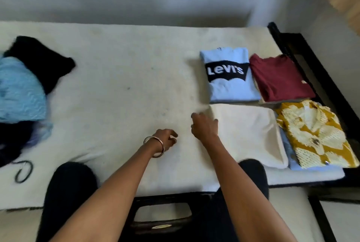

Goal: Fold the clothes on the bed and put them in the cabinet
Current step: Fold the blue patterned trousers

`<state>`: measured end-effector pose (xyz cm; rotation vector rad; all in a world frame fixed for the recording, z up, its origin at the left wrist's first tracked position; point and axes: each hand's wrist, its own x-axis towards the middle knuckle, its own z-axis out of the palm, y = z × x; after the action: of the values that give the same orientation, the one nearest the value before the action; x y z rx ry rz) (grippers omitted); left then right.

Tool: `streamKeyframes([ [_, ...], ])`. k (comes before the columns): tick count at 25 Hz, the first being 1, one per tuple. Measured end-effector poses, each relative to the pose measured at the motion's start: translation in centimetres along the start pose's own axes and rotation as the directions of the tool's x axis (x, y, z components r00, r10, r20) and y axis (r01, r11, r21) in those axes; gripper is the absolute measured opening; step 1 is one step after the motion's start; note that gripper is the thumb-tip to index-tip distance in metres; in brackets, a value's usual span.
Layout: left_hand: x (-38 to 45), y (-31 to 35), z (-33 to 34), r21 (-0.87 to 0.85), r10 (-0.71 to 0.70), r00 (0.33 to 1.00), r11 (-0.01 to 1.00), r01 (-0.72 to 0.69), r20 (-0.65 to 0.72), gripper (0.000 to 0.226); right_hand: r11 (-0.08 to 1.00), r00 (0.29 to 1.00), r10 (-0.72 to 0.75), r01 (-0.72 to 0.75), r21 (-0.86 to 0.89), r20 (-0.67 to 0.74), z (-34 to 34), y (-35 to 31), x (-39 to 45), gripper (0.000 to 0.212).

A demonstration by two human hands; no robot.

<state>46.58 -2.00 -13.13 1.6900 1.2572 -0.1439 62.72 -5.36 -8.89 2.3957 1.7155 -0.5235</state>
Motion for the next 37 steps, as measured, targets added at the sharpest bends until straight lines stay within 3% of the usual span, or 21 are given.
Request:
streamKeyframes([
  [3,-4.0,-6.0,-7.1,-0.208,-0.023,0.947,0.977,-0.047,-0.319,0.025,0.961,0.98,-0.187,0.196,0.197,-0.065,-1.3,-9.6,0.9,0.037],
  [6,-8.2,-13.1,-13.3,-0.366,-0.184,0.789,0.929,-0.055,-0.586,0.023,0.894,0.943,-0.333,0.307,0.328,0.026,-1.7,-18.1,1.6,0.044],
  [10,-13.7,-23.5,-19.4,-0.502,-0.424,0.541,0.865,0.005,-0.726,0.024,0.806,0.828,-0.543,0.468,0.364,0.139,0.3,-29.2,3.0,0.055],
  [13,-15.3,-28.7,-23.8,-0.434,-0.447,0.338,0.893,0.119,-0.828,0.031,0.761,0.74,-0.627,0.514,0.395,0.244,1.8,-35.9,4.2,0.068],
  [15,-15.0,-30.8,-27.0,-0.438,-0.479,0.289,0.877,0.197,-0.829,0.048,0.727,0.694,-0.67,0.54,0.425,0.264,2.8,-39.8,5.3,0.069],
  [17,-13.8,-32.3,-29.6,-0.559,-0.59,0.303,0.807,0.191,-0.748,0.067,0.693,0.659,-0.707,0.575,0.434,0.256,3.2,-42.8,6.2,0.067],
  [18,-13.0,-33.1,-30.8,-0.674,-0.683,0.303,0.723,0.15,-0.665,0.073,0.684,0.646,-0.718,0.584,0.438,0.259,3.5,-44.0,6.7,0.066],
  [21,-10.4,-36.2,-32.7,-0.919,-0.846,0.359,0.373,-0.129,-0.394,0.074,0.685,0.632,-0.717,0.559,0.467,0.295,5.0,-45.5,7.4,0.064],
  [23,-8.9,-37.7,-32.7,-0.926,-0.874,0.333,0.278,-0.255,-0.354,0.071,0.704,0.628,-0.702,0.537,0.465,0.338,5.8,-44.9,7.7,0.062],
  [27,-9.0,-33.8,-32.2,-0.865,-0.863,0.316,0.232,-0.446,-0.395,0.04,0.751,0.695,-0.639,0.469,0.465,0.33,6.6,-42.4,8.5,0.058],
  [29,-9.4,-30.5,-31.3,-0.823,-0.804,0.378,0.225,-0.521,-0.459,0.044,0.71,0.739,-0.644,0.481,0.515,0.197,5.8,-42.2,7.8,0.07],
  [32,-9.7,-24.6,-30.2,-0.786,-0.61,0.516,0.338,-0.518,-0.602,0.067,0.624,0.771,-0.633,0.565,0.541,-0.075,4.0,-43.3,6.3,0.096],
  [34,-9.8,-20.3,-30.1,-0.741,-0.468,0.576,0.464,-0.485,-0.67,0.089,0.601,0.788,-0.578,0.587,0.543,-0.212,1.1,-42.9,5.9,0.078],
  [37,-10.4,-14.5,-31.4,-0.72,-0.407,0.601,0.483,-0.498,-0.688,0.091,0.467,0.772,-0.558,0.594,0.654,-0.303,-4.1,-39.7,5.1,0.032],
])
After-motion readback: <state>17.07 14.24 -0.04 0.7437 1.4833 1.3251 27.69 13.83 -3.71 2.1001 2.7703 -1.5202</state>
